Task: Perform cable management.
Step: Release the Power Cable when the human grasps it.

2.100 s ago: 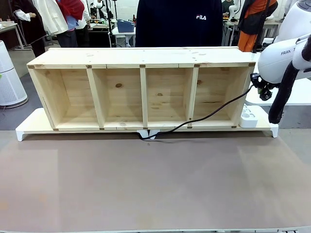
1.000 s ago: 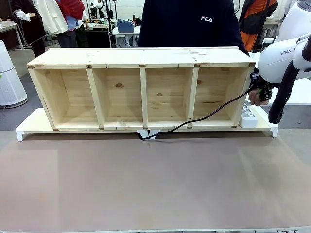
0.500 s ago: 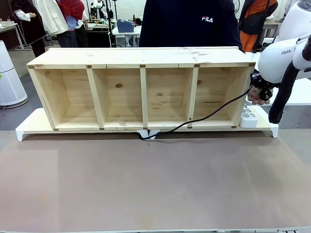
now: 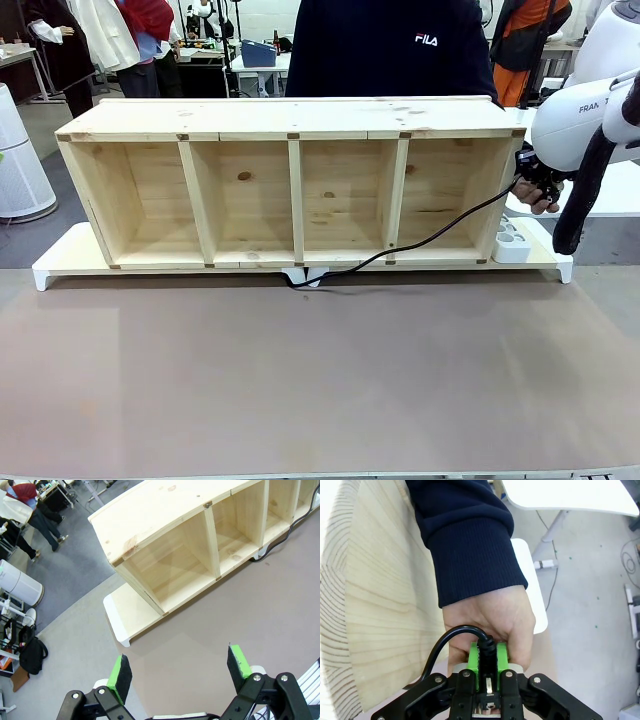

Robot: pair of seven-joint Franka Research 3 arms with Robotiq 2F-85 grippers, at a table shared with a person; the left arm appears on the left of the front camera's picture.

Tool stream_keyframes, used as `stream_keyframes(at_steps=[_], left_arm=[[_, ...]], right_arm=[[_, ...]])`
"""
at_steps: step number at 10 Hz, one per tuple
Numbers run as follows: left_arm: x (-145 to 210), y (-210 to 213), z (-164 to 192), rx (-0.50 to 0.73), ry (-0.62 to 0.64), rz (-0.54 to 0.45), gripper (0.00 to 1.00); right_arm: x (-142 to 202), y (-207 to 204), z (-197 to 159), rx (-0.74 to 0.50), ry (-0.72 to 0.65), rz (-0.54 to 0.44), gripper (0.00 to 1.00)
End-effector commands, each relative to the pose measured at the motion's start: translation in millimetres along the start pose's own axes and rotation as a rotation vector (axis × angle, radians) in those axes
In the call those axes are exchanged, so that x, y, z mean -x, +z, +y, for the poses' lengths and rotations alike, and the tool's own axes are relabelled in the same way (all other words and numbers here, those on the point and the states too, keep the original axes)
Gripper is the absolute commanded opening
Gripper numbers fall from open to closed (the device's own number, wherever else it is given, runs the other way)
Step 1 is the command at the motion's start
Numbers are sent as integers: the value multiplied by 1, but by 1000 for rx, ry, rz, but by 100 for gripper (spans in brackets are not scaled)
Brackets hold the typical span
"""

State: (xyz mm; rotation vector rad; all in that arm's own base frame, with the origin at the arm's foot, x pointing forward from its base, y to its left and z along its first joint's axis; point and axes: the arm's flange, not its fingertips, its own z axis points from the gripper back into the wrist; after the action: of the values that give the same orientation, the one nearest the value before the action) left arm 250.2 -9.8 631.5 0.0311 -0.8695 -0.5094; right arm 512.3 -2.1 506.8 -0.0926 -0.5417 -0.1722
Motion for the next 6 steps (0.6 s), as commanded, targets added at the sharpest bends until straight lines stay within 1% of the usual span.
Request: stream_keyframes(at_steps=[1,3,4,5,6], left_arm=[[-1,-2,0,-2,17,-8,100],[-1,-2,0,-2,17,-8,100],[-1,-2,0,-2,17,-8,100],[-1,-2,0,-2,17,-8,100],[-1,-2,0,-2,17,-8,100]], right_arm=[[-2,1,3,3,5,-10,16],[1,1,-1,-12,0,-7,16],[0,2,-2,5,-18,38,28],[0,2,-2,10,-15,34,36],[0,3,-2,10,-20,35,48]])
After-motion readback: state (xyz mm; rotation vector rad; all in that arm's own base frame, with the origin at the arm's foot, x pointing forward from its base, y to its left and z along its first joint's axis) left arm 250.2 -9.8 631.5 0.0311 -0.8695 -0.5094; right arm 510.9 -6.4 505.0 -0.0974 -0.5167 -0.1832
